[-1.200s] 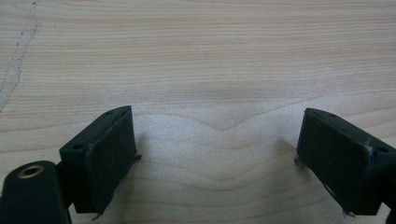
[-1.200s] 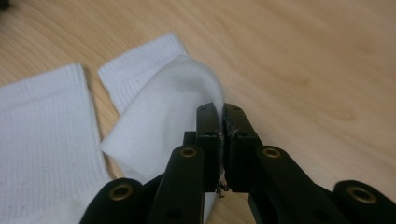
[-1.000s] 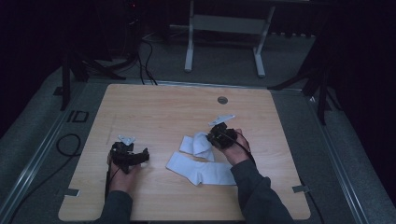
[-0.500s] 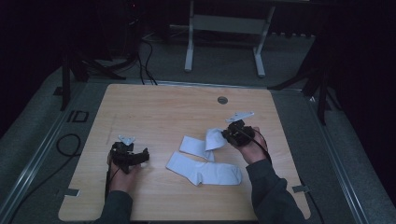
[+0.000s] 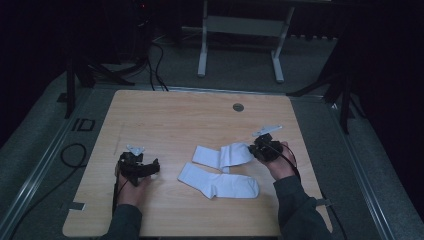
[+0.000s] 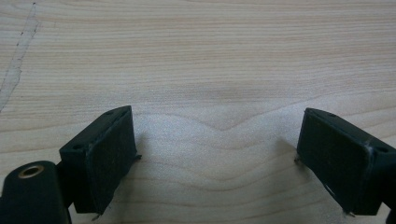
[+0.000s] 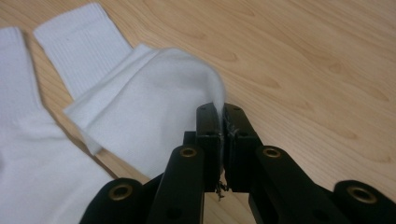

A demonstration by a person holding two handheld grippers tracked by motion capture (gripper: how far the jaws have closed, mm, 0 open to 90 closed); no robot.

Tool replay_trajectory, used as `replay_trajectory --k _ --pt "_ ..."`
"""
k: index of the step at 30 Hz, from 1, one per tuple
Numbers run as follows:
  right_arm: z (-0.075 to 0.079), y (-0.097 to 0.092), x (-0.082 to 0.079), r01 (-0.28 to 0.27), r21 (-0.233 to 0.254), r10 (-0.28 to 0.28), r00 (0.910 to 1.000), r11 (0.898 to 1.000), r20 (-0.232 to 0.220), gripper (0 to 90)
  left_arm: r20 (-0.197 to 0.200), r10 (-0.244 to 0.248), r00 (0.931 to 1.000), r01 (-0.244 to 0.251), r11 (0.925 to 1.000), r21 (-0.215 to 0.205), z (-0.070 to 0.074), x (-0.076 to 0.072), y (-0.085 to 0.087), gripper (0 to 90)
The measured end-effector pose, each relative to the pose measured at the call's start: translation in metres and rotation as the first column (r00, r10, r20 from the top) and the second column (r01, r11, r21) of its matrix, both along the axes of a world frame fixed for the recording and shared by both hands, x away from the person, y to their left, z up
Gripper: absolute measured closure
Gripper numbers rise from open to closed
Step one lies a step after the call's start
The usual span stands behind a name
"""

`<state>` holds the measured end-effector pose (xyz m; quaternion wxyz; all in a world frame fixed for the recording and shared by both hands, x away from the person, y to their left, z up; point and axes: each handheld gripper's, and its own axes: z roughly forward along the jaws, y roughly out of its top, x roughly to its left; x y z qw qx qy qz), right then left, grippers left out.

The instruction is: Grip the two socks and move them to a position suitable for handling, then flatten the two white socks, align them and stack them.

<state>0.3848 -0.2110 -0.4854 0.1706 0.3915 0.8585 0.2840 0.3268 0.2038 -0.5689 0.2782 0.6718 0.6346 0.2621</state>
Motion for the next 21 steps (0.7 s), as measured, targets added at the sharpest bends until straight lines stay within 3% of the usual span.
replay_trajectory --k 21 --pt "-0.022 -0.030 -0.001 0.061 -0.026 -0.062 0.9970 0.998 -0.047 85.7 0.001 0.000 1.0000 0.000 1.0000 0.000 0.000 0.000 0.000 11.5"
